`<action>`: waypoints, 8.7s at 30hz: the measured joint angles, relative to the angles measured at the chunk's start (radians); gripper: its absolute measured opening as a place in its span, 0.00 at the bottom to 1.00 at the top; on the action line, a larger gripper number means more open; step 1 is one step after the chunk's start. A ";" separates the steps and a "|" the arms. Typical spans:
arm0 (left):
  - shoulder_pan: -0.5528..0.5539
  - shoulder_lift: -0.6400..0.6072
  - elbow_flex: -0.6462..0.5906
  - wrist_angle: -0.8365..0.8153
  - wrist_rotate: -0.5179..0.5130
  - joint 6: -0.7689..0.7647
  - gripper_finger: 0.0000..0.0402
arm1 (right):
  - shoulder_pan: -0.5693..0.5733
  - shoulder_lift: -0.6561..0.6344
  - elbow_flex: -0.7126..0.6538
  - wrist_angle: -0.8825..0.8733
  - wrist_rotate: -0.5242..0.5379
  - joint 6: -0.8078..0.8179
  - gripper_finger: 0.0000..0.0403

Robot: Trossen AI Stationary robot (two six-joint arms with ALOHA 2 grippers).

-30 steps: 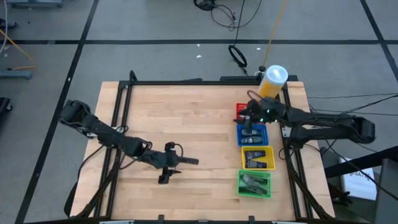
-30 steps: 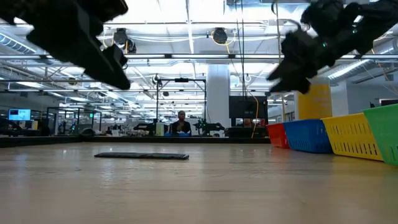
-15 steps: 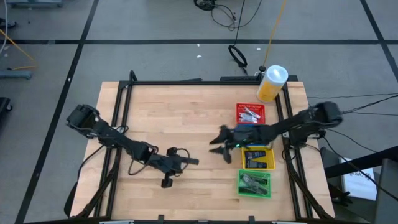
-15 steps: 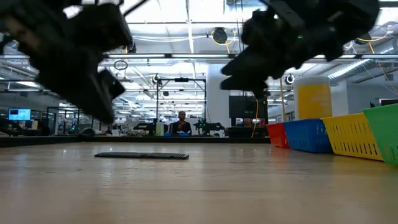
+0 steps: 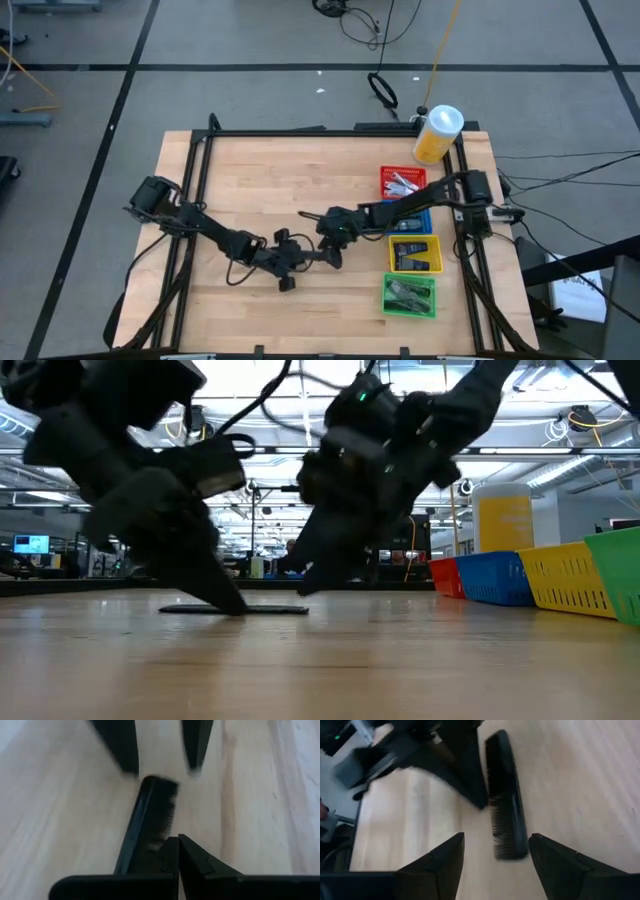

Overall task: Pick & Place Travel size toiletries
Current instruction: Put the black comb into the green bin, then return to Home Position

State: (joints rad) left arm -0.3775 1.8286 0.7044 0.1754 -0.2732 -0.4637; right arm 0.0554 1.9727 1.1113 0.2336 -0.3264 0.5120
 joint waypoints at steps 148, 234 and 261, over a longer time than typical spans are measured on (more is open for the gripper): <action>0.464 -1.313 -0.689 0.346 0.222 0.423 0.08 | -0.041 -1.890 -1.097 -0.178 0.274 -0.134 0.01; 0.337 -1.788 -0.687 -0.120 0.246 0.512 0.08 | -0.091 -1.952 -1.097 -0.140 0.143 -0.551 0.01; 0.337 -1.789 -0.687 -0.120 0.246 0.512 0.08 | -0.091 -1.952 -1.097 -0.137 0.145 -0.551 0.01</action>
State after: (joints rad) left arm -0.0410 0.0399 0.0170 0.0559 -0.0277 0.0479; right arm -0.0360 0.0208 0.0139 0.0971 -0.1818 -0.0387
